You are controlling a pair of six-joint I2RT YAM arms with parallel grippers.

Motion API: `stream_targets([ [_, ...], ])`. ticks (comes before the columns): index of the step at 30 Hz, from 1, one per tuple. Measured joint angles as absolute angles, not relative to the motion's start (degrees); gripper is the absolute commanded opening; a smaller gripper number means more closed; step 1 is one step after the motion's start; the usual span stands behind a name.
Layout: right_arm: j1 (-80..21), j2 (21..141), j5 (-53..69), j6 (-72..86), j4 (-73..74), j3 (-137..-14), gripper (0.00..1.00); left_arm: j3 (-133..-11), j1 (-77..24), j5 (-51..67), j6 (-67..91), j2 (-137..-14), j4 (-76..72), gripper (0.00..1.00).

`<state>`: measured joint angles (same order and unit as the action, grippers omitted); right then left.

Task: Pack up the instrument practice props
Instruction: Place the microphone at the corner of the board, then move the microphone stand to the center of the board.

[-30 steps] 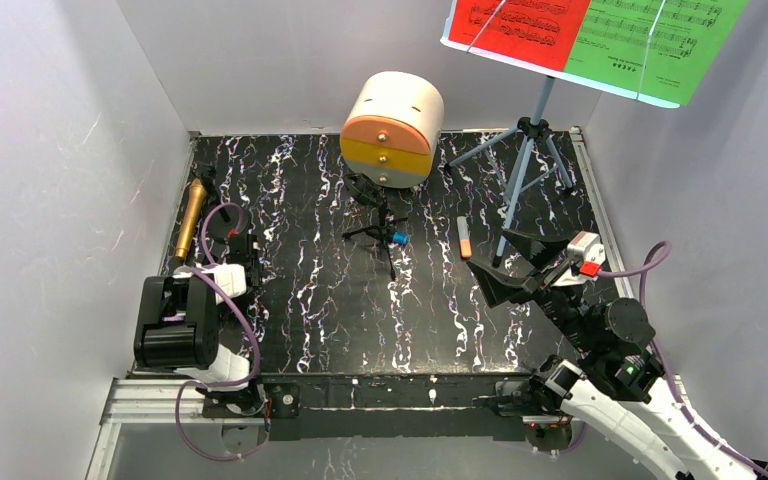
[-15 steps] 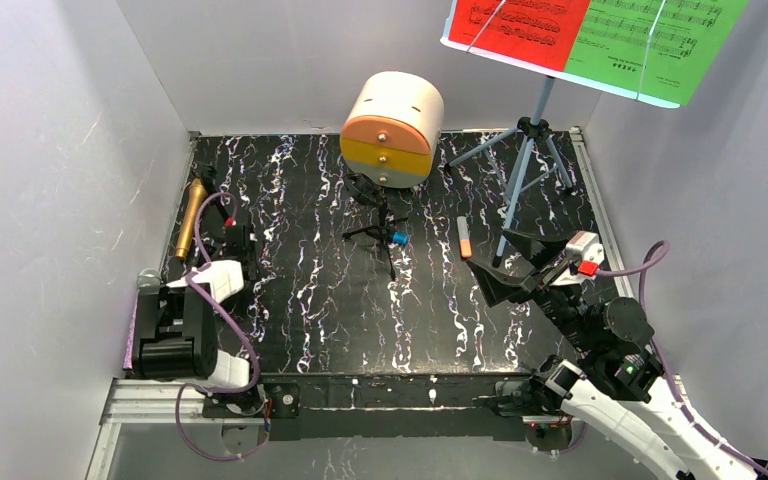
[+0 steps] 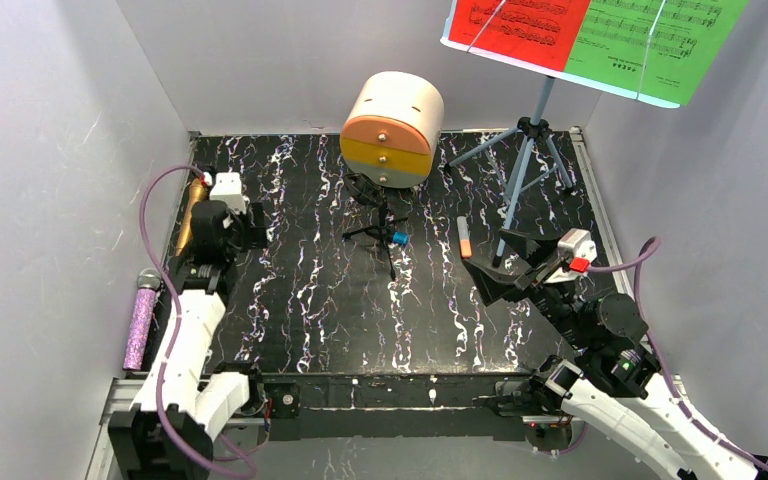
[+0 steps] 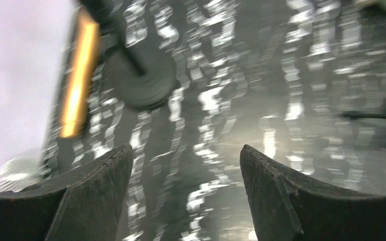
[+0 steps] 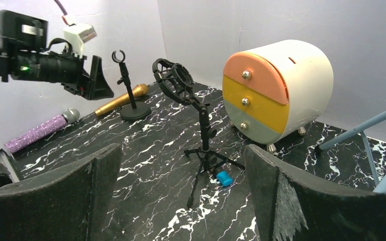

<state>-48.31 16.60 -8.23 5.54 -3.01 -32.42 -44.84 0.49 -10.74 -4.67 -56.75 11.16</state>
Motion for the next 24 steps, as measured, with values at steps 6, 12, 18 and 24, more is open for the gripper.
stream_targets([
  [6,-48.4,16.7,-8.2,3.9,-2.9,-32.4,0.99,-36.5,-11.3,1.0,6.0,-49.3,-0.7,0.80],
  [12,-48.4,16.7,-8.9,1.7,-1.0,-32.6,0.99,-29.8,-26.1,1.8,11.4,-54.3,-19.4,0.80],
  [18,-48.4,15.5,-9.3,-0.5,-0.1,-32.4,0.99,-26.1,-34.7,-1.2,11.0,-65.9,-40.1,0.77],
  [24,-48.4,14.6,-9.3,-0.9,-0.9,-31.2,0.99,-25.7,-37.5,-4.6,7.7,-79.9,-58.5,0.71],
])
